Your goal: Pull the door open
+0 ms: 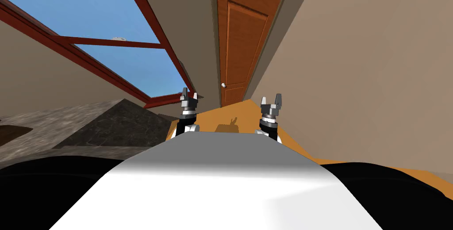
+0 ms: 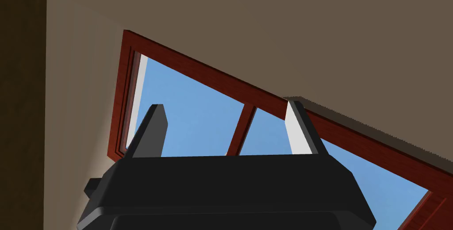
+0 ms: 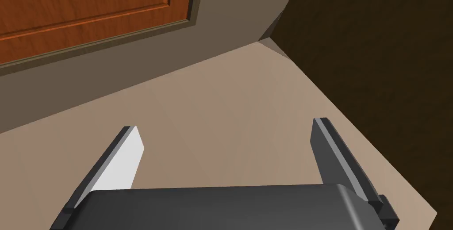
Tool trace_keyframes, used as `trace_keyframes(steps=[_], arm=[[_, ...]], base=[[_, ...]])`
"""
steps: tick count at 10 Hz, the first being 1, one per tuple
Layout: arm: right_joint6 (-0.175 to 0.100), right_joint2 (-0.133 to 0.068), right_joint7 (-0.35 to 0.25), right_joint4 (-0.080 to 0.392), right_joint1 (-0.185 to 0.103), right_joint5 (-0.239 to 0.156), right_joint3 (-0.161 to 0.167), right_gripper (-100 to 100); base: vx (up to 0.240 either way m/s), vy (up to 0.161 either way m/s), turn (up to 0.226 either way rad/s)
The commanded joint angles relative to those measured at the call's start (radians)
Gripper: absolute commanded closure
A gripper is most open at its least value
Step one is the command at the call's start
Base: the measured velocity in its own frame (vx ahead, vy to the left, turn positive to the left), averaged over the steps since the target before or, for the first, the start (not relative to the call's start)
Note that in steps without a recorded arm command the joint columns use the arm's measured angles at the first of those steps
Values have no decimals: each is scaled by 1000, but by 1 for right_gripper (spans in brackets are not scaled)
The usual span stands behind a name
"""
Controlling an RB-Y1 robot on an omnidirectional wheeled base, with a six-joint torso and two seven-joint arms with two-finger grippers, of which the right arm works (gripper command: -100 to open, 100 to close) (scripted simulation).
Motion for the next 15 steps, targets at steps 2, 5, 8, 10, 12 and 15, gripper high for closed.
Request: trace_keyframes(steps=[2,5,8,10,12,15], arm=[[-13,-14,-40,50,-12,-41,7,-100],[-32,-30,-94,117,-29,-97,17,-100],[-51,-44,-152,190,-47,-157,27,-100],[-63,-52,-186,231,-57,-191,34,-100],[-74,-59,-220,274,-67,-226,40,-100],[-93,-70,-276,344,-85,-284,50,-100]], base=[[83,-39,237],[129,0,195],[108,-31,224],[89,-21,157],[85,-23,198],[97,-37,199]])
